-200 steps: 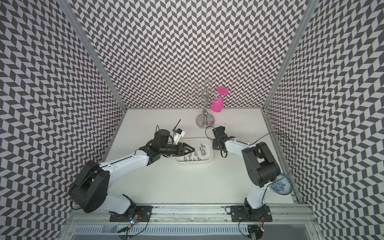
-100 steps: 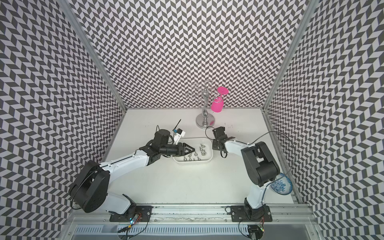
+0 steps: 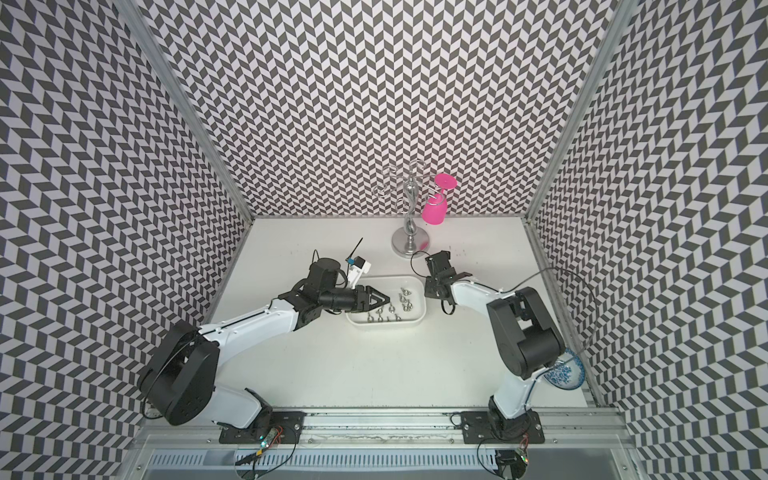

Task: Take out the wing nut from the storage box
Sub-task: Place the wing nut at the center of the board, then pick up the wing nut from the storage box.

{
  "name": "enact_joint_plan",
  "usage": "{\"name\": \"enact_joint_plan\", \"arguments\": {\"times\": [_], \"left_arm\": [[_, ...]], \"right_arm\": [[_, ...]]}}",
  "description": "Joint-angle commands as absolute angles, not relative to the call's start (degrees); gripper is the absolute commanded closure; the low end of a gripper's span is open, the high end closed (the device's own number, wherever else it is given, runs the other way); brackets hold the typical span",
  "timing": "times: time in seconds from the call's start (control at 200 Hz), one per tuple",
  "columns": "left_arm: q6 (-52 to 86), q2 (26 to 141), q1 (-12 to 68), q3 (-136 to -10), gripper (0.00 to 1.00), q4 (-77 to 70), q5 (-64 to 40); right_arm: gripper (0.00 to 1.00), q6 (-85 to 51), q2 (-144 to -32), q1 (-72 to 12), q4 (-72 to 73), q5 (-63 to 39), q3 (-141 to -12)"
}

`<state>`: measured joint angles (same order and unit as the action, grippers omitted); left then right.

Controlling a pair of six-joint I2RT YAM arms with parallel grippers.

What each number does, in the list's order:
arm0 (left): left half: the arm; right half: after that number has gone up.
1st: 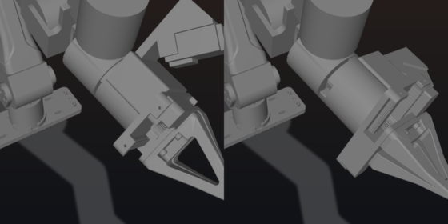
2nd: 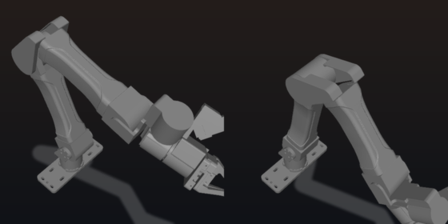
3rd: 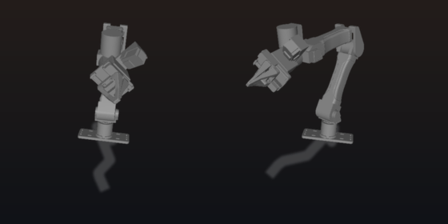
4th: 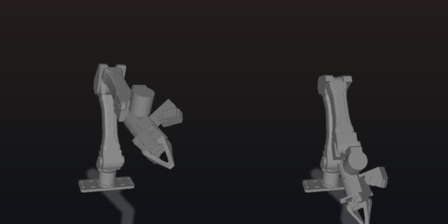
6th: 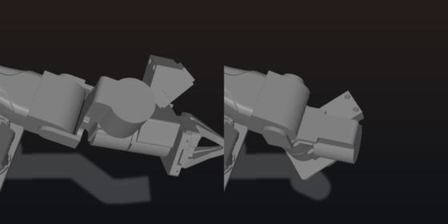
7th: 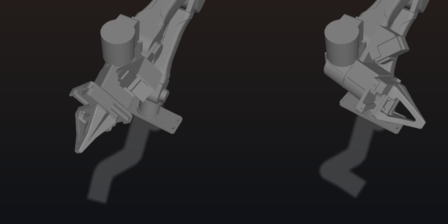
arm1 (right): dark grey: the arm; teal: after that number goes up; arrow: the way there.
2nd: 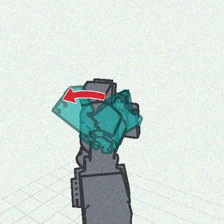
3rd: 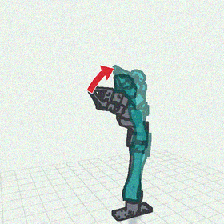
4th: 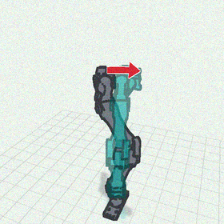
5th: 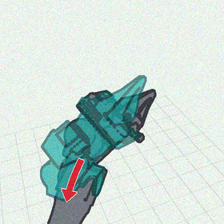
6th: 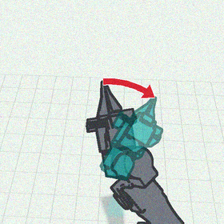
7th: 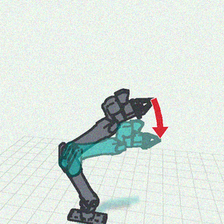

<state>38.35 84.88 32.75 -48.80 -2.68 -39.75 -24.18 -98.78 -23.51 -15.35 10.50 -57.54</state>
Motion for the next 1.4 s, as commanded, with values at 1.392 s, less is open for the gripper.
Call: {"name": "enact_joint_plan", "arguments": {"times": [1.392], "left_arm": [[27.1, 78.8, 10.5, -41.1, 0.49, 6.6, -45.1]], "right_arm": [[0.62, -16.0, -107.8, -41.4, -15.6, 0.6, -66.7]]}}
